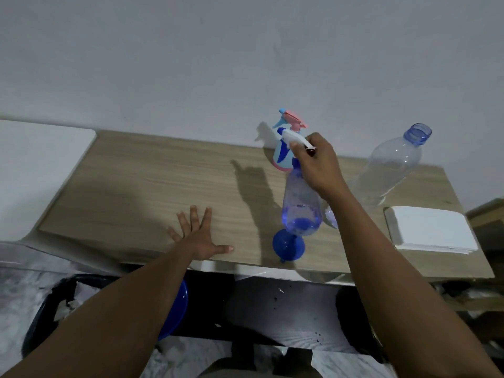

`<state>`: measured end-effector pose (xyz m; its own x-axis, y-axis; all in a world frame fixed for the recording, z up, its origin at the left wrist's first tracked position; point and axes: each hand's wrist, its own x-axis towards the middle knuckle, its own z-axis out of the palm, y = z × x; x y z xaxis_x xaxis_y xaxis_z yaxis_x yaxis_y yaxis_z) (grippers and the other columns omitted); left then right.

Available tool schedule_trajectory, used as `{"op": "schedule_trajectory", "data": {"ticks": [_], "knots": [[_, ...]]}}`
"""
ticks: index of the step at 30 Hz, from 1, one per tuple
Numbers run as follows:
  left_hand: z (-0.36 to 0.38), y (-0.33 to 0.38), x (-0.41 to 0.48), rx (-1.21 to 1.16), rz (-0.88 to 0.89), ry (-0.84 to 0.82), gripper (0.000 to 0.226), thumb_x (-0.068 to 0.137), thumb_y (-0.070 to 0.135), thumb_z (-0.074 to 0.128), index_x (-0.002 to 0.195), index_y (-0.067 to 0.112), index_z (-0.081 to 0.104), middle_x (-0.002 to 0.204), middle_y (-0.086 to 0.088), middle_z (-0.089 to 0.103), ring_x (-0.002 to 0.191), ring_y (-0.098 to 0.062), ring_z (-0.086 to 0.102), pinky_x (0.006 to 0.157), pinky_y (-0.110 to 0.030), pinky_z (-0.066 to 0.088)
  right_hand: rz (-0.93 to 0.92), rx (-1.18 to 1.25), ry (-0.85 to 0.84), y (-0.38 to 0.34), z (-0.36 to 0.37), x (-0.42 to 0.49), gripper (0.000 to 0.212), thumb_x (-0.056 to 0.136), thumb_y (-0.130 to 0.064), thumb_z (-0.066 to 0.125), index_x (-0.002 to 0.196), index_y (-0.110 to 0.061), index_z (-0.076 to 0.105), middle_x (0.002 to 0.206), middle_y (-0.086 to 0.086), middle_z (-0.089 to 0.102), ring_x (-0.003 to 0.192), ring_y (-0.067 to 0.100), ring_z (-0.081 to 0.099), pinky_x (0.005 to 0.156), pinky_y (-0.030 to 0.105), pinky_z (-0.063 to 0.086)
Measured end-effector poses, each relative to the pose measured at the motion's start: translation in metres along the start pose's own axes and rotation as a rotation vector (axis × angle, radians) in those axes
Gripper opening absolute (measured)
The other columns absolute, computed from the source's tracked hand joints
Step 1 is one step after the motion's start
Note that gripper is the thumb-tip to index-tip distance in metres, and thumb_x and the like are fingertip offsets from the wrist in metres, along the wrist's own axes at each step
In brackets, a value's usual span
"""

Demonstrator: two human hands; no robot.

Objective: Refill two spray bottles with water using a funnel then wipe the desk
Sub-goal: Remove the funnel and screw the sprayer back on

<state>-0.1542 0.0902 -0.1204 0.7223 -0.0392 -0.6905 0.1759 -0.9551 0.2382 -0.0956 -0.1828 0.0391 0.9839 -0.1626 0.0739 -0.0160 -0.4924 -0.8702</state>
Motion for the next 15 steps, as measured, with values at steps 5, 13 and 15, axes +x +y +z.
{"op": "schedule_trajectory", "data": {"ticks": [5,13,15], "knots": [[0.000,-0.001,0.001,-0.017,0.013,0.002,0.140,0.050,0.096,0.055,0.141,0.043,-0.038,0.145,0.000,-0.054,0.133,-0.036,-0.048,0.106,-0.072,-0.020,-0.125,-0.146,-0.068,-0.014,0.029,0.045,0.029,0.093,-0.028,0.065,0.083,-0.001,0.069,0.086,0.014,0.070,0.091,0.026,0.064,0.069,0.032,0.043],[-0.001,0.001,0.003,-0.034,0.003,0.002,0.139,0.052,0.091,0.059,0.141,0.044,-0.037,0.143,0.001,-0.056,0.130,-0.035,-0.051,0.104,-0.071,-0.023,-0.120,-0.216,-0.101,-0.017,0.097,0.109,0.014,0.094,-0.012,0.058,0.104,-0.009,0.067,0.094,0.006,0.068,0.084,0.023,0.064,0.074,0.034,0.050],[-0.002,0.001,0.004,-0.035,-0.005,0.006,0.141,0.050,0.092,0.059,0.141,0.044,-0.037,0.143,0.001,-0.055,0.131,-0.035,-0.051,0.103,-0.070,-0.024,-0.121,-0.224,-0.103,-0.016,0.111,0.122,0.013,0.094,-0.012,0.056,0.103,-0.011,0.066,0.096,0.007,0.069,0.086,0.024,0.066,0.075,0.037,0.052]]}}
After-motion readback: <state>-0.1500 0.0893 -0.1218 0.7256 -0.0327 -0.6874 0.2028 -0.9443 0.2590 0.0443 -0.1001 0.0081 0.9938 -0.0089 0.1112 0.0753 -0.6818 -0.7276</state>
